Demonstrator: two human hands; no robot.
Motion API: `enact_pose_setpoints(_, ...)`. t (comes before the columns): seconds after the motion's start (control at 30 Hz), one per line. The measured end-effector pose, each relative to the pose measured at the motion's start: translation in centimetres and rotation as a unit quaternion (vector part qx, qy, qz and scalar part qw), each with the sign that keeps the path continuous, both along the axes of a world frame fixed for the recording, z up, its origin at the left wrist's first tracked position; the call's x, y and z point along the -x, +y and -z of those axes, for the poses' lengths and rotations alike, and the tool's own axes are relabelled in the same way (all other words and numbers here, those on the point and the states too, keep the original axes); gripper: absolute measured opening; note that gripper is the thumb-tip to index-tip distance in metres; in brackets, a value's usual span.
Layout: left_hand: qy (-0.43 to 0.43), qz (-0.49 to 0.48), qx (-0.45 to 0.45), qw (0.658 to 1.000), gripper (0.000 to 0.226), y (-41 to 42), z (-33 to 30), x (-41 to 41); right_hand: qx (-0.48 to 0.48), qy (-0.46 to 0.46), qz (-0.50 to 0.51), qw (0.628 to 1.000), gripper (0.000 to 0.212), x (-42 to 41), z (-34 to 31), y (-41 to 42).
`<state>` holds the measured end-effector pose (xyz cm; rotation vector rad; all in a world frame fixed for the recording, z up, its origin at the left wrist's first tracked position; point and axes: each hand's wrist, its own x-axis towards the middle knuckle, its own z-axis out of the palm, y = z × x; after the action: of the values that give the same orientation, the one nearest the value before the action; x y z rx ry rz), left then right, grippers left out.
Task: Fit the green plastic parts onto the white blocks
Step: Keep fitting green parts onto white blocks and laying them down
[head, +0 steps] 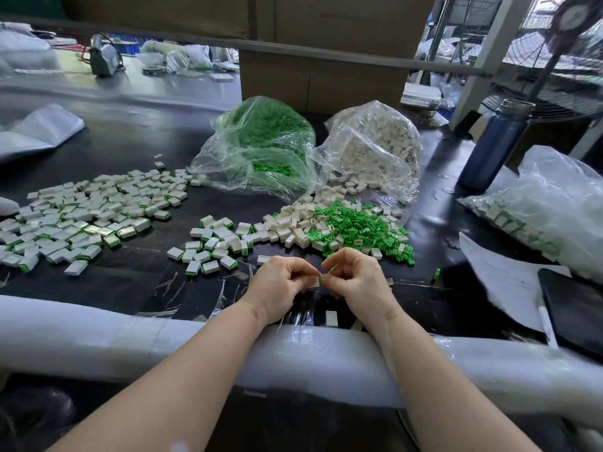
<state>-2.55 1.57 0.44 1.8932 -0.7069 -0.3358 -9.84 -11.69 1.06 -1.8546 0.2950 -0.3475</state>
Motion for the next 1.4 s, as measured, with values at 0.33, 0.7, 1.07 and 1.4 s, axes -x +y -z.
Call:
enact_pose_setpoints(0.33, -0.027, 0.040, -0.023, 0.999, 0.011, 0.15, -0.28, 0.11, -0.005, 0.012, -0.020, 1.000, 0.019, 0.03, 0.18, -0.23)
enact_pose_setpoints(0.7, -0.066, 0.021, -0.034, 0.997, 0.024, -0.08, -0.01, 0.24, -0.062, -0.021, 0.023, 0.998, 0.015, -0.20, 0.13, -0.12)
enact_pose_setpoints(1.07, -0.054, 0.014, -0.025, 0.998, 0.011, -0.02, 0.02, 0.03, -0.088, -0.024, 0.011, 0.996, 0.015, -0.10, 0.02, -0.03)
enact_pose_setpoints(1.4, -0.035, 0.024, -0.061, 0.997, 0.015, 0.18, -0.27, 0.04, -0.050, 0.017, 0.011, 0.999, 0.020, -0.33, 0.15, 0.16)
